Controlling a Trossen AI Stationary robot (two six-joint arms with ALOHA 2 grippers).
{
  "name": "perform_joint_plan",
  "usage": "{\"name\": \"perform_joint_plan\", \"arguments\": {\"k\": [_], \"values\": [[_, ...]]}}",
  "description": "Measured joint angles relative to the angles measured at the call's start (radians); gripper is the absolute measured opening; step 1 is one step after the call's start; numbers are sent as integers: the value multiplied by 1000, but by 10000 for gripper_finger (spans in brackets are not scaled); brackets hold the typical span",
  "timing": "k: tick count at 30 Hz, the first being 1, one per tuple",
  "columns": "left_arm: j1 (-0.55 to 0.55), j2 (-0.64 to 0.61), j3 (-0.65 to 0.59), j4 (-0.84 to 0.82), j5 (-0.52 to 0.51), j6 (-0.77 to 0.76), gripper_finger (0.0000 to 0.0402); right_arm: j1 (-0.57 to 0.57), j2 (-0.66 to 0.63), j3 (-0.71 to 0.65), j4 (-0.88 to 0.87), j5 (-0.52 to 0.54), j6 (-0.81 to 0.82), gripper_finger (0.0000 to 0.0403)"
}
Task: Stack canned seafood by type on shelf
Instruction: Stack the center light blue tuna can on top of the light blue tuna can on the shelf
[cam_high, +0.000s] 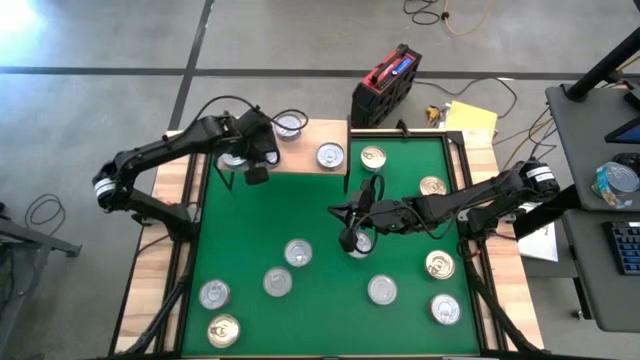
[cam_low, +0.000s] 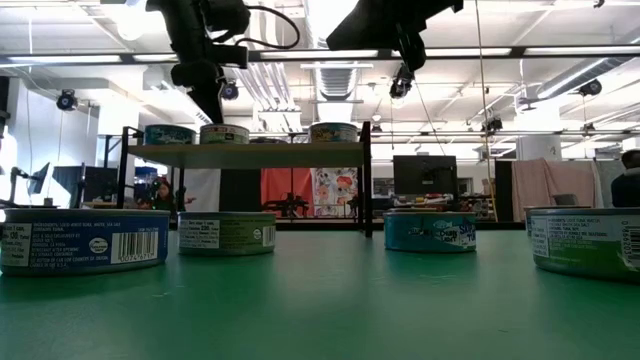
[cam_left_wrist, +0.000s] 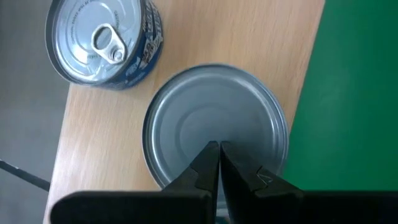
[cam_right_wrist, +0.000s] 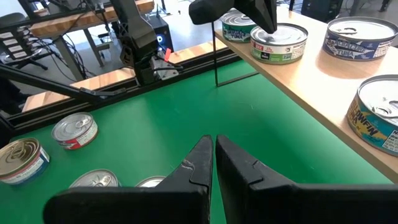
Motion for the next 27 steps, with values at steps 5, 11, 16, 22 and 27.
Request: {"name": "perform_joint_plan", "arguments": {"k": [5,11,16,22,27], "values": [[0,-24,0,-32,2,-35,0,0,0,0,-6,0,13,11],[-20,-90,1,-43,3,-114,0,-10,0,0,-65,2,81,11],[-89,-170,-2,-28,3,-212,0,-24,0,0,-100,29,131,11],[-248,-271,-84,55,-9,-273,0,-38,0,0,-170,86,187,11],[-410,-351,-192,107,-196,-363,0,-38,0,-18,-194,100,235,11]]}}
